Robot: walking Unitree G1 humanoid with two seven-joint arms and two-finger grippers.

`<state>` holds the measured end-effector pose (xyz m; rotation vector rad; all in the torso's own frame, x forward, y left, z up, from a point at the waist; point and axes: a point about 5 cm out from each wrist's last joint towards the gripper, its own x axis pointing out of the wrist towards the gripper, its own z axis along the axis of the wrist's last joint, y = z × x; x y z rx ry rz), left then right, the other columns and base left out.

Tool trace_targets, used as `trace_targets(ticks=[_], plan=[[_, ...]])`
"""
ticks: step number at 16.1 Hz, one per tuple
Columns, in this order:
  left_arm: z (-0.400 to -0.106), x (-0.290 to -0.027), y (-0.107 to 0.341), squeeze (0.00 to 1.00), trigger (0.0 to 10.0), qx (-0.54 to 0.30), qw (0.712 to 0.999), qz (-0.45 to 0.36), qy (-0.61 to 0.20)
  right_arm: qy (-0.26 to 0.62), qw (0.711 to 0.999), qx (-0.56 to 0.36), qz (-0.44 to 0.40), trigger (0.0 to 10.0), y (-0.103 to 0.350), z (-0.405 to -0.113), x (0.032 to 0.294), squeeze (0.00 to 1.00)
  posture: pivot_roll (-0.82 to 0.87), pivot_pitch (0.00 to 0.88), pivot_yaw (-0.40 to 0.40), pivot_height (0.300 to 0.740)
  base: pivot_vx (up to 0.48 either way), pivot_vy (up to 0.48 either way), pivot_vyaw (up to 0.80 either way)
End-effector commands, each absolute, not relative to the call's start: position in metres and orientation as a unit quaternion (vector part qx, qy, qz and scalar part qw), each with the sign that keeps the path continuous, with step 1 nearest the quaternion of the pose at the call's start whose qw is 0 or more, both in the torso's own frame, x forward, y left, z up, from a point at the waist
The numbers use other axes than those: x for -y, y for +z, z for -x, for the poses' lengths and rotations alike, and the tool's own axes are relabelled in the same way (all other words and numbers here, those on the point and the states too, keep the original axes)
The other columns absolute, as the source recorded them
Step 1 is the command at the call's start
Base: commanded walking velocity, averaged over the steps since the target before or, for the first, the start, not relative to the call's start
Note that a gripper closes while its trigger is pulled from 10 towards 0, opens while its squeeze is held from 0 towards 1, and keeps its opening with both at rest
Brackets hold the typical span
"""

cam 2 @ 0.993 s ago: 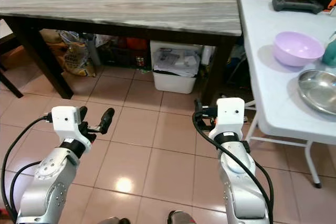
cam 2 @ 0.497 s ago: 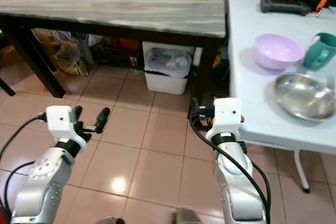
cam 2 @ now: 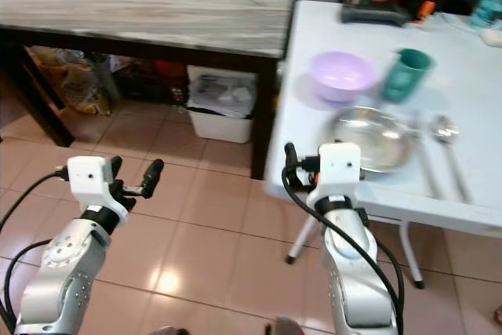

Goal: Setting the table

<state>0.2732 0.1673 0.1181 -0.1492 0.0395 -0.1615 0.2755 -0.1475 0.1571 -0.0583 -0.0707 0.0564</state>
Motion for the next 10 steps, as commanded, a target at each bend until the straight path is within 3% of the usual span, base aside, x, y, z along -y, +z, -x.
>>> trace_targets(ticks=[1, 3, 5, 10], plan=[[-0.2735, -0.1599, 0.1198, 0.0, 10.0, -0.02, 0.993, 0.077, -0.092, 0.012, 0.999, 0.034, 0.035, 10.0, 0.1573, -0.2724, 0.1554, 0.0, -0.18, 0.163, 0.013, 0.74, 0.0, -0.469, -0.72], [-0.2733, -0.16, 0.1198, 0.0, 10.0, -0.021, 0.993, 0.076, -0.092, 0.012, 0.999, 0.035, 0.036, 10.0, 0.1574, -0.2724, 0.1552, 0.0, -0.18, 0.163, 0.013, 0.74, 0.0, -0.469, -0.75], [-0.2735, -0.1609, 0.1202, 0.0, 10.0, -0.018, 0.994, 0.07, -0.087, 0.013, 0.999, 0.036, 0.035, 10.0, 0.1577, -0.2729, 0.1544, 0.0, -0.18, 0.164, 0.012, 0.74, 0.0, -0.437, -0.22], [-0.2736, -0.1606, 0.1247, 0.0, 10.0, 0.01, 0.995, 0.067, -0.078, 0.019, 0.998, 0.04, 0.038, 10.0, 0.1588, -0.2732, 0.1533, 0.0, -0.18, 0.164, 0.012, 0.74, 0.0, 0.0, 0.0]])
